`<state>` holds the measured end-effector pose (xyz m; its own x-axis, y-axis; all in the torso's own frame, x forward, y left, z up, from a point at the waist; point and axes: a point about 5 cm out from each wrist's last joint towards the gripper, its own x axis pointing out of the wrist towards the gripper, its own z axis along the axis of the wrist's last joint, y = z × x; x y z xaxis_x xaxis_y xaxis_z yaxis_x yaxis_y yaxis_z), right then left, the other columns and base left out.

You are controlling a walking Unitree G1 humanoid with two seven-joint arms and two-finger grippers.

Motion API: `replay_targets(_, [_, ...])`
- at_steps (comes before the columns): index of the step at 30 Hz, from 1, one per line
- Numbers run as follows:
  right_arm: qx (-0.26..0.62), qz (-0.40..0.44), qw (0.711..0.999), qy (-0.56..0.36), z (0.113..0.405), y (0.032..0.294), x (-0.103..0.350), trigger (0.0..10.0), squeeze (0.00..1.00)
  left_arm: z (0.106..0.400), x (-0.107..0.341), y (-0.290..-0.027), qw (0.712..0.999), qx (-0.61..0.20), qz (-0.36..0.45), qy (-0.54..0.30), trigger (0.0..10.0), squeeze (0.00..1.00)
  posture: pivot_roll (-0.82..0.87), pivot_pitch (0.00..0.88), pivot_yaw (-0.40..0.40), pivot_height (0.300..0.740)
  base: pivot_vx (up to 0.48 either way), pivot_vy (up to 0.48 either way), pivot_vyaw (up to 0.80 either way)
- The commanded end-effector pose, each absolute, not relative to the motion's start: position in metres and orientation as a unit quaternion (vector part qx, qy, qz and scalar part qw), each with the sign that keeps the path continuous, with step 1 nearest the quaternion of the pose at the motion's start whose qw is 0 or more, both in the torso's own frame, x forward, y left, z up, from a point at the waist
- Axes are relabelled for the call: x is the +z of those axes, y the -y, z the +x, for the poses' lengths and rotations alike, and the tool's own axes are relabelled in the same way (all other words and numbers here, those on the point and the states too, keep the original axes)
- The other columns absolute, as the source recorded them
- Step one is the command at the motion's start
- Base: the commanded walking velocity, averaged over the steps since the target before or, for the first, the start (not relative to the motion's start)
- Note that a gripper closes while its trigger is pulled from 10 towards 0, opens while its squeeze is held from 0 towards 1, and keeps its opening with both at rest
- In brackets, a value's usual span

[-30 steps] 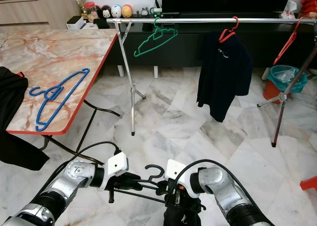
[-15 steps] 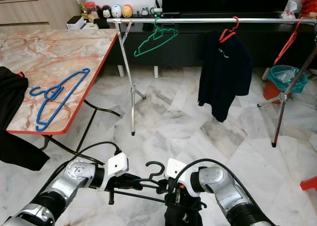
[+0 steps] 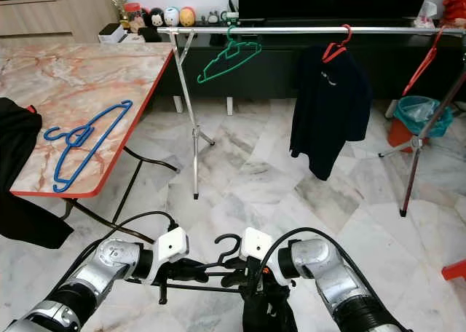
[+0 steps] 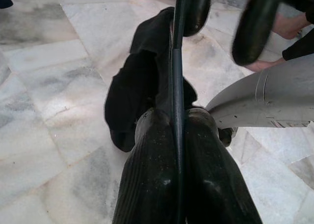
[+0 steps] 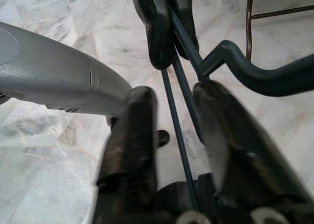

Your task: Hang hanger

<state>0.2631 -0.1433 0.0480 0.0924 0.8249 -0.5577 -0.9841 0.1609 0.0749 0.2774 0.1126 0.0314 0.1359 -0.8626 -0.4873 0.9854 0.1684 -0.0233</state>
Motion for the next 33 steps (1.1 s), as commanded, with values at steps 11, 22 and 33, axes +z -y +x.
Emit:
replay_targets(11, [0.552,-0.184,0.786,-0.21,0.279,0.171,0.066,10.0,0.0,0.278,0.032,-0.115,0.739,-0.624,0.158,-0.202,0.0,0.0,-0.02,0.006,0.047,0.74,0.0,0.0,0.0])
replay_targets(22, [0.456,-0.202,0.833,-0.238,0.272,0.226,0.063,10.0,0.0,0.279,0.032,-0.118,0.735,-0.624,0.165,-0.205,0.0,0.0,-0.02,0.004,0.051,0.74,0.0,0.0,0.0])
replay_targets(33, [0.484,-0.23,0.785,-0.311,0.241,0.24,0.033,10.0,0.0,0.281,0.04,-0.123,0.726,-0.64,0.155,-0.197,1.4,0.0,-0.02,0.001,0.053,0.74,0.0,0.0,0.0])
